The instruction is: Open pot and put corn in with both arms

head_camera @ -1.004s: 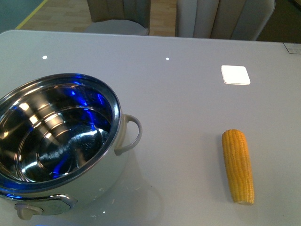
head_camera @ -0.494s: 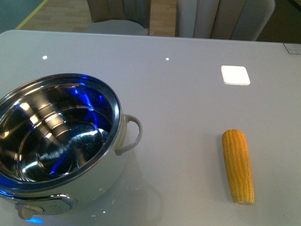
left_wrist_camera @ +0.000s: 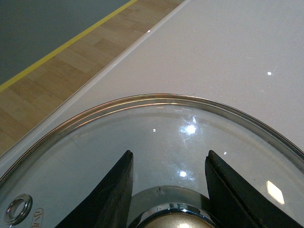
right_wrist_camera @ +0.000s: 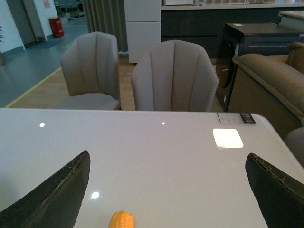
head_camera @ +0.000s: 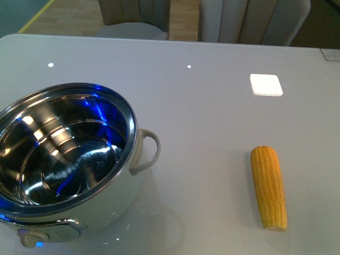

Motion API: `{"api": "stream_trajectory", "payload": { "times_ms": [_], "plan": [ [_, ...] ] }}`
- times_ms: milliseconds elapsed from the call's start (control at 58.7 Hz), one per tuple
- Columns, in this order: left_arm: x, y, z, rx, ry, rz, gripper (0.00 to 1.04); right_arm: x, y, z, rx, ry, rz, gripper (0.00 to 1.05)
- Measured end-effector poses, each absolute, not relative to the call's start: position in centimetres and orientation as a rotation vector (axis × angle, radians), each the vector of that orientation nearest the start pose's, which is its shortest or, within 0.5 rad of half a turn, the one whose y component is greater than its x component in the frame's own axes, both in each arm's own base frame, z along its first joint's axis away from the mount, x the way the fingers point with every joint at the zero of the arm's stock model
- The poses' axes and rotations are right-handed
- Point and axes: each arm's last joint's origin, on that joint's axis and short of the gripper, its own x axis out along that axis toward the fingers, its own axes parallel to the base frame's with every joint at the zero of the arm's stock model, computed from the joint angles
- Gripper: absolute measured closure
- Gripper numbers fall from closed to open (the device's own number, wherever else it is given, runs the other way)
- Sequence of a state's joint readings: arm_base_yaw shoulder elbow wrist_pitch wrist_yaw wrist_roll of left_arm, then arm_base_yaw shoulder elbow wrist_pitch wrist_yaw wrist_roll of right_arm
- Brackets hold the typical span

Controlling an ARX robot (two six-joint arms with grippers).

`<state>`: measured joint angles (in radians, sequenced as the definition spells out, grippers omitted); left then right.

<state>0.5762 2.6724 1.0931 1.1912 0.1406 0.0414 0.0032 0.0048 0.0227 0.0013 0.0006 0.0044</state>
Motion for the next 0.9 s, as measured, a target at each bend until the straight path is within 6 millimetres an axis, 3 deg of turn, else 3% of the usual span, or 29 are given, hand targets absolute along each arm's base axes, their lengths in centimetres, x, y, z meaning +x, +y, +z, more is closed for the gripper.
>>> {"api": "stream_trajectory", "payload": {
  "times_ms": [272,409,511,613,715,902],
  "plan": [
    [33.1,21.0,-5.9,-0.108,0.398,0.412,0.23,9.7,0.0,17.1,0.004,-0.019,0.003,0.09],
    [32.9,20.8,-4.2,-0.102,0.388,0.42,0.05,9.7,0.0,17.1,0.004,-0.019,0.003,0.09],
    [33.1,20.8,-1.2,-0.101,0.34,0.433,0.07,9.7,0.0,17.1,0.004,-0.019,0.003,0.09],
    [33.4,20.0,3.8,-0.116,0.257,0.441,0.07,9.7,0.0,17.1,0.004,-0.019,0.002,0.09],
    [33.1,18.0,8.5,-0.145,0.171,0.408,0.07,9.7,0.0,17.1,0.004,-0.019,0.003,0.09],
    [31.1,14.1,13.3,-0.181,0.075,0.347,0.07,9.7,0.0,17.1,0.004,-0.019,0.003,0.09]
  ]
}}
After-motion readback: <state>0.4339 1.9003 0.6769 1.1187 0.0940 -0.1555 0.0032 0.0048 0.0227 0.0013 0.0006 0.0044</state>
